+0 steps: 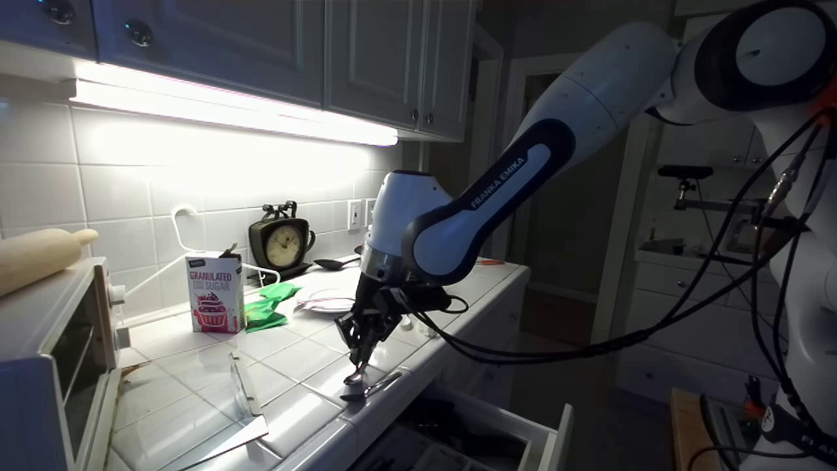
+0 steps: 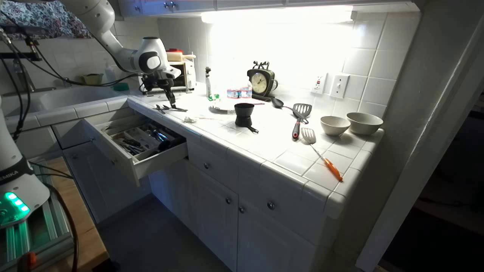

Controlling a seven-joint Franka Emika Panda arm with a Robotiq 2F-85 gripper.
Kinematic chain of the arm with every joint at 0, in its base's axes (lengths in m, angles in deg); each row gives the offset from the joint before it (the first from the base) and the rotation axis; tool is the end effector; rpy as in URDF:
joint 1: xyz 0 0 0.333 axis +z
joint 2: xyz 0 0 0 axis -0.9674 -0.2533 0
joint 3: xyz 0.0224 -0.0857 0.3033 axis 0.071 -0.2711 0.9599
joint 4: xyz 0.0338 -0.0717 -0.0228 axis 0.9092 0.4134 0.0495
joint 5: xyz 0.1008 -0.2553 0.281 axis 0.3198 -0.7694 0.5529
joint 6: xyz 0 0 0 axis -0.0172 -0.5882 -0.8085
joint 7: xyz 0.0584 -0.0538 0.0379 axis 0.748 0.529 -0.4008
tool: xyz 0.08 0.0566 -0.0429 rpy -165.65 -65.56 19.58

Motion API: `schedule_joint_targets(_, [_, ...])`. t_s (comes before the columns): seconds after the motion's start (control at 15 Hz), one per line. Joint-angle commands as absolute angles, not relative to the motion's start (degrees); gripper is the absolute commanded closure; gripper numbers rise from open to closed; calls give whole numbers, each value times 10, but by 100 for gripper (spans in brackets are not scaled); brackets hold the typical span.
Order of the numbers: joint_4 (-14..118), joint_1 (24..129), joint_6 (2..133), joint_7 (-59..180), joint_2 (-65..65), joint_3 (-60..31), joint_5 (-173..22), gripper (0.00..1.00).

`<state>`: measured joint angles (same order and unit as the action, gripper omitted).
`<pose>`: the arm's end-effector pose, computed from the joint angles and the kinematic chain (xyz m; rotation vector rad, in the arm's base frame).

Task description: Separate the two spoons

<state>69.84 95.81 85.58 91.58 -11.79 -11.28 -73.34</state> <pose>0.6133 0.2170 0.2596 -2.9898 0.4169 -0.3489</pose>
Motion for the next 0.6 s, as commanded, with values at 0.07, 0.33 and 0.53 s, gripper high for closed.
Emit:
schedule_joint_targets(0.07, [676,971,839,935,-133,-126,-756,100])
schedule_joint_targets(0.33, [674,970,835,935,-132,-126,-757,100])
schedule_joint_targets(0.53, [672,972,828,947,-126,-128,-754,74])
